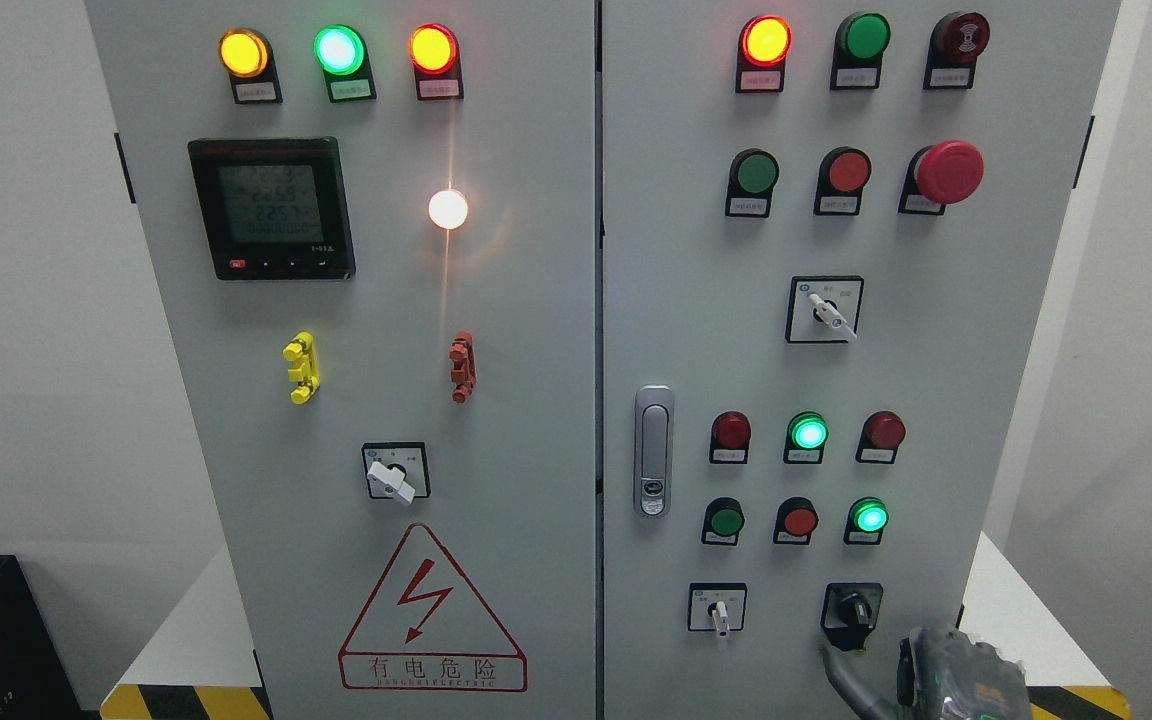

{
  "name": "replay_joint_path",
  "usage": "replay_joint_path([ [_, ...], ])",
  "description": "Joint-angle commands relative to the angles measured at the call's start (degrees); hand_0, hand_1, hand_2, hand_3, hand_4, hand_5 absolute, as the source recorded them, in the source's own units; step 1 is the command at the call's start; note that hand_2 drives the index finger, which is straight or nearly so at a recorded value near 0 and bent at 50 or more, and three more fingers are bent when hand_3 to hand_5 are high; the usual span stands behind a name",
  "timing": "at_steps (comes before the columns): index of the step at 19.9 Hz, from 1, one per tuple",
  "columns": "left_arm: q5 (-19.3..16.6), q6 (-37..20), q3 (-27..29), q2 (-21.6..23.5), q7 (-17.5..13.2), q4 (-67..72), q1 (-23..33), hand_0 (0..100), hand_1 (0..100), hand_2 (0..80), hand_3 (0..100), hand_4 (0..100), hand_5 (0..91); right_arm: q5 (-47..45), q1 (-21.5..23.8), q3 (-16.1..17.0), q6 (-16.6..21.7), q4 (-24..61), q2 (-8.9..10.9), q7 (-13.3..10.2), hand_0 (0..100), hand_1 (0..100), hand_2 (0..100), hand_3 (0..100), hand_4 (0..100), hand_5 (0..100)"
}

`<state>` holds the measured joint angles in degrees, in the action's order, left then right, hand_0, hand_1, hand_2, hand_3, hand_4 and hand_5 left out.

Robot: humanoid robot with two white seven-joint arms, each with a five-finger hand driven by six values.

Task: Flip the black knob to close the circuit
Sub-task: 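Raise the right hand toward the black rotary knob at the cabinet bottom, then grip the black knob with the right hand fingers and twist it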

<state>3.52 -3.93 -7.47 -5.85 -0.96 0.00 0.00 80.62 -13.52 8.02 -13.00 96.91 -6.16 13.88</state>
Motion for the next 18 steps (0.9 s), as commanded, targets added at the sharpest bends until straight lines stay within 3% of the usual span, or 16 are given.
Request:
replay_joint_path([
  [1,0.00,-0.03,0.00,-0.03,0.00,-1.32,1.23,12,56,0.0,0,0,0.0,1.03,-1.42,1.21,0.08,-1.82,0.01,0.36,0,0,89,100,91,95],
  [4,0.00,-0.03,0.00,-0.03,0.00,-1.32,1.23,12,56,0.0,0,0,0.0,1.12,-2.04,1.39,-0.01,-1.90,0.01,1.33,0,0,90,100,91,95],
  [18,0.00,-0.03,0.00,-0.03,0.00,-1.32,1.23,12,56,0.0,0,0,0.0,1.12,-1.95,4.55,0.52,-1.55,0.19,1.59,0,0,89,100,91,95],
])
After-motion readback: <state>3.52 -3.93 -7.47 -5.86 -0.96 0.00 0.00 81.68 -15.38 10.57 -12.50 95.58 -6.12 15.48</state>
